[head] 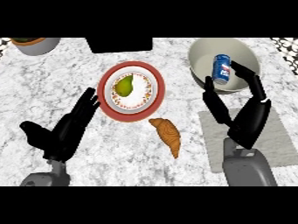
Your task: Pick the can from the placemat and place it in the bowl
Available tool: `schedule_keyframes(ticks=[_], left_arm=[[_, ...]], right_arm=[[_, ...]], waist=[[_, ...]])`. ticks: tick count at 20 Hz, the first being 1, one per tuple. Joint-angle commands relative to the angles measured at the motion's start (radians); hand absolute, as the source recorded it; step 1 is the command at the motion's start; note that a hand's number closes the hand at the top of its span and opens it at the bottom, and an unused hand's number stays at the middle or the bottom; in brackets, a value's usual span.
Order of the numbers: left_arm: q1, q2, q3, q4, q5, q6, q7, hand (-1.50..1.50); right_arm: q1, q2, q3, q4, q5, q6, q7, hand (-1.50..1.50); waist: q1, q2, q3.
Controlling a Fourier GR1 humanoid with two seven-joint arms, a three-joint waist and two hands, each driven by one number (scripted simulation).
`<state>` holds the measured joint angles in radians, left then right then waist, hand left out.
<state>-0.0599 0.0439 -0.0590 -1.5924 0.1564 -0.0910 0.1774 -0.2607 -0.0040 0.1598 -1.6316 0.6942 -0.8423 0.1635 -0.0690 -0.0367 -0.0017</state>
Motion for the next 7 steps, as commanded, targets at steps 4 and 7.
schedule_keyframes(ticks=[4, 7], left_arm=[[0.006, 0.003, 0.013, 0.016, 0.003, -0.003, -0.022, 0.0], [-0.004, 0.015, 0.008, 0.009, -0.003, -0.009, -0.007, 0.0]], right_arm=[[0.436, 0.004, 0.399, -0.192, 0.077, -0.196, 0.013, 1.5], [0.59, 0.004, 0.61, -0.155, 0.132, -0.257, -0.005, 1.5]], waist=[[-0.015, 0.008, 0.0], [0.004, 0.015, 0.0]])
